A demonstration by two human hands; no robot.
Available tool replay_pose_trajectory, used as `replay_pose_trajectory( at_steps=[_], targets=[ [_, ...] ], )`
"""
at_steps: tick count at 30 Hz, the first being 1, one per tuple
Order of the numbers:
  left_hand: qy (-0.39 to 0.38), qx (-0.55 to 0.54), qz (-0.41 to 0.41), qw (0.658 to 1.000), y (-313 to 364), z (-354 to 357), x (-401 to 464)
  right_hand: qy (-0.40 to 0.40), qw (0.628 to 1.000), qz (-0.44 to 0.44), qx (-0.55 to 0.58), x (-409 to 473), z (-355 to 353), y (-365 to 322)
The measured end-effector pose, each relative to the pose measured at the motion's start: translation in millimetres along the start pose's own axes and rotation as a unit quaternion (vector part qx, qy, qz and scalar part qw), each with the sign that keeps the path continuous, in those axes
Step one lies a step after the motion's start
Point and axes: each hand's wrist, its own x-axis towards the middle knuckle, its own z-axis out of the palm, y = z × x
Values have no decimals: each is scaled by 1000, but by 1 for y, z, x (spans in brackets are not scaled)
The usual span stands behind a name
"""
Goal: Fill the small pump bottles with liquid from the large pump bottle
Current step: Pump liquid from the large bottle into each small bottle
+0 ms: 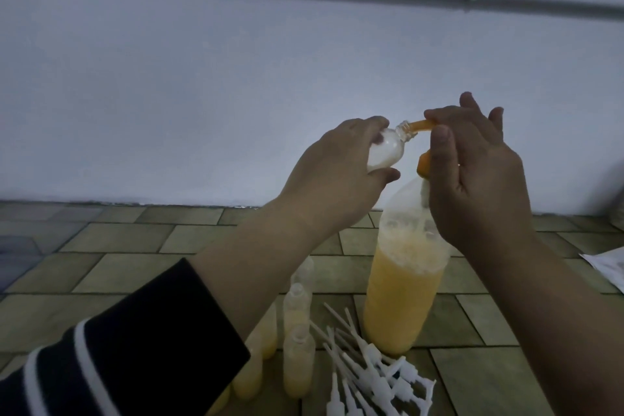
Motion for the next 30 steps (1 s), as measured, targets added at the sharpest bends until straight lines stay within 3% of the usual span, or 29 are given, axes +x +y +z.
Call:
replay_pose_trajectory(
  at_steps=[9, 18, 23, 30],
  targets=[
    [-8, 16, 11, 1000, -4, 4, 0, 1, 1000, 28, 1, -7, 6, 0],
    [-3, -60, -17, 998, -6, -1, 1, -46, 998, 12, -36, 4, -11, -4],
    [20, -114, -95, 989, -33, -15, -10, -79, 996, 15, -32, 8, -19, 0],
    [2, -105, -249, 963, -92, -9, -40, -39, 999, 24, -6, 6, -18, -5]
  ],
)
